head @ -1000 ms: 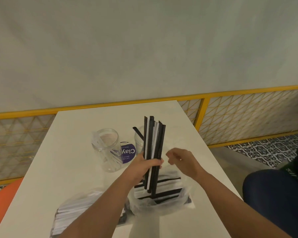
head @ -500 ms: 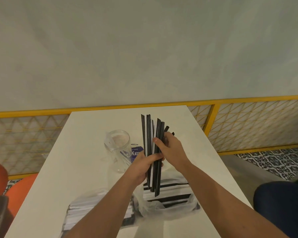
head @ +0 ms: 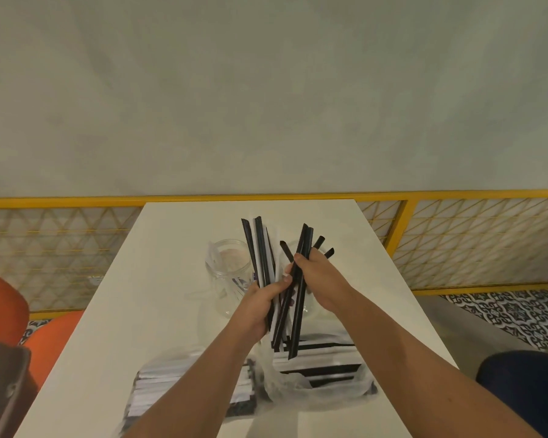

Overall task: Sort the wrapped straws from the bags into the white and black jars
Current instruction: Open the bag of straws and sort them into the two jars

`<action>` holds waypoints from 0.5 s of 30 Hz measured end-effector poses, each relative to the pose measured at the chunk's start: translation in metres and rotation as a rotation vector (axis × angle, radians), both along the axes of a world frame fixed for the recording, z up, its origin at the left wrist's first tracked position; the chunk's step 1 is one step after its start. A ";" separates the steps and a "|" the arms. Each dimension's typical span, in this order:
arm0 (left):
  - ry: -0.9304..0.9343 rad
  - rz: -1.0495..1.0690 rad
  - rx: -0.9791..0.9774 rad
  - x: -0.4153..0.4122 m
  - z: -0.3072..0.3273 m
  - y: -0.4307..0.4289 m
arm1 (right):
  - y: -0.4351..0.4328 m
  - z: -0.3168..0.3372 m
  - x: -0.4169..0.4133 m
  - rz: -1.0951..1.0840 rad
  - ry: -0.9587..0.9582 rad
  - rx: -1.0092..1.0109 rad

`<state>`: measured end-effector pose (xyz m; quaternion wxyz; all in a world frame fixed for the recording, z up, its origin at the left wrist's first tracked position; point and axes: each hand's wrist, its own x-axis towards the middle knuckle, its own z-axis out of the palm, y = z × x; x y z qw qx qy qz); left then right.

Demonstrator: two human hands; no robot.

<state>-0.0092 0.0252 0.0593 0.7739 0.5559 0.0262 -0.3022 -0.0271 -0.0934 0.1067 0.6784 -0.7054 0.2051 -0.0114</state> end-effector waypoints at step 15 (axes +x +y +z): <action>-0.062 0.009 -0.124 0.012 0.010 0.026 | -0.030 0.035 0.046 -0.256 -0.582 -0.224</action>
